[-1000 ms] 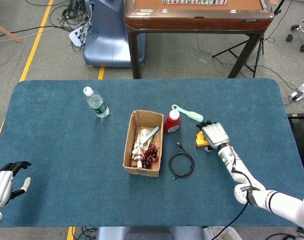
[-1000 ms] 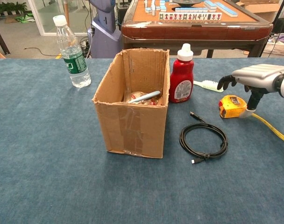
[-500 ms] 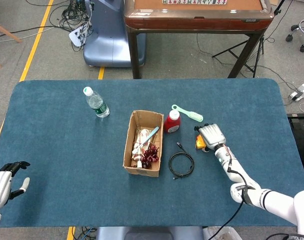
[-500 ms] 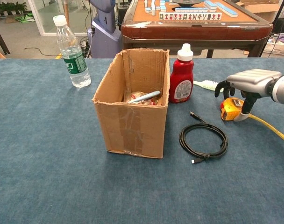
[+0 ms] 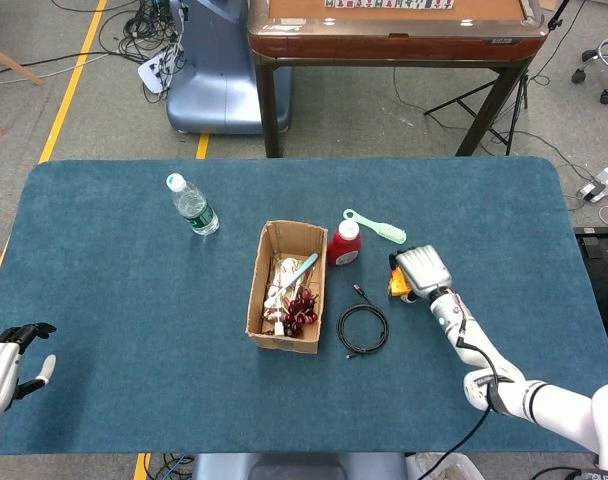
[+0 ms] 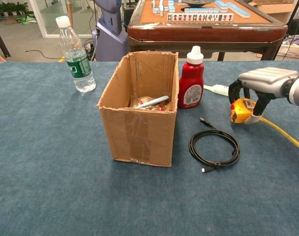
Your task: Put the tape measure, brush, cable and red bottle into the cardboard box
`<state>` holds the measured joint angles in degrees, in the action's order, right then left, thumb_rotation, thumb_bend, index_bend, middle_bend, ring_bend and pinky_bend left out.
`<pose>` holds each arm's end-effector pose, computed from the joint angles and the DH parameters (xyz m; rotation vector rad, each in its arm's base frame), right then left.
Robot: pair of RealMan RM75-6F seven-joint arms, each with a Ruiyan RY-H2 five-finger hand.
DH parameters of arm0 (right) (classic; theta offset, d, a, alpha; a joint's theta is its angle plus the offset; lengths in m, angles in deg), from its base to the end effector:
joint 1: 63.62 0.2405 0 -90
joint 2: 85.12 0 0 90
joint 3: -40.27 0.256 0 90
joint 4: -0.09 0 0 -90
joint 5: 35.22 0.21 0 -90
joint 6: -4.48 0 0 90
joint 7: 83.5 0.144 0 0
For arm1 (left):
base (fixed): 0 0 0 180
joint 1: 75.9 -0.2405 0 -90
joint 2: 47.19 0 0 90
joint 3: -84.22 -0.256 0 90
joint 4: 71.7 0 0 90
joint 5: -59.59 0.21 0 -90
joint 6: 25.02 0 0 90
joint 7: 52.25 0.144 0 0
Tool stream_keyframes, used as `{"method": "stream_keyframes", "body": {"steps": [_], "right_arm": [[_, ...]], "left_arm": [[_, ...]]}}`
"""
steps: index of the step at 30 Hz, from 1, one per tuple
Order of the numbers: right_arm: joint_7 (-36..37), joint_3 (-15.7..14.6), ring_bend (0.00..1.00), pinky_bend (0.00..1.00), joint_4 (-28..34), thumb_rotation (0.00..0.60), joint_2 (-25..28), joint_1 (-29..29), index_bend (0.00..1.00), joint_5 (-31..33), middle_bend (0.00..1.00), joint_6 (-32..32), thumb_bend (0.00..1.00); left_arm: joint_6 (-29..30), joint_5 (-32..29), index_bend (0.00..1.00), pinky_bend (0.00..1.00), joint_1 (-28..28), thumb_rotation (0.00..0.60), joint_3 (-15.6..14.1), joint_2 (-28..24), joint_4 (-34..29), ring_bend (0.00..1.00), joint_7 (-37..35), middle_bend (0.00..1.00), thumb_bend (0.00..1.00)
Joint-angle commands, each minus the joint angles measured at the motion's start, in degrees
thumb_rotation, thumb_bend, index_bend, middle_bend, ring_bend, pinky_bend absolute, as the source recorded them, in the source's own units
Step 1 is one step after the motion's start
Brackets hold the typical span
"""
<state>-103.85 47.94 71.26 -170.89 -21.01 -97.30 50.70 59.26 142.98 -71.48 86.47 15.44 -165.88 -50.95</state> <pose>-0.2226 -0.3788 0.0083 1.8725 -0.8388 0.6100 -0.3156 0.1759 0.1636 -1.3614 -0.9317 -0.8524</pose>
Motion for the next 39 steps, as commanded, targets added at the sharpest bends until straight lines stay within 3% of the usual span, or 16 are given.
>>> {"method": "stream_keyframes", "body": {"steps": [1,10,19,28,39], "right_arm": [[-1.46,0.48,0.46,0.57,7.17,0.6,4.78,-0.91,0.42,-2.45,0.54,4.33,0.21],[-7.42,1.97,0.46,0.57,24.46,0.6,14.48,-2.79,0.42,-4.61,0.54,12.59,0.21],[-12.29,4.63,0.46,0.57,33.53,0.6,17.4,-1.93,0.42,-5.98,0.54,17.08,0.21],[-17.83,7.85,0.46,0.57,35.08,0.6,12.58,3.36,0.42,-4.27,0.54,16.86,0.22],[-19.05,9.44,0.46,0.57,27.06,0.6,0.26,10.51,0.42,-3.8,0.53,15.49,0.25]], "left_arm": [[-0.14,-0.07,0.33,0.55,0.03,0.6,-0.01,0.05,0.06,0.35,0.18,0.41,0.35],[-0.24,-0.3,0.34,0.55,0.02,0.6,0.01,0.32,-0.13,0.35,1.24,0.41,0.35],[-0.2,-0.29,0.34,0.55,-0.02,0.6,0.05,0.36,-0.26,0.35,1.4,0.41,0.35],[0.08,-0.07,0.34,0.55,-0.17,0.6,0.08,0.02,-0.56,0.35,0.76,0.41,0.35],[0.15,0.45,0.34,0.55,-0.36,0.6,-0.16,-0.67,-0.97,0.35,-0.51,0.41,0.35]]}}
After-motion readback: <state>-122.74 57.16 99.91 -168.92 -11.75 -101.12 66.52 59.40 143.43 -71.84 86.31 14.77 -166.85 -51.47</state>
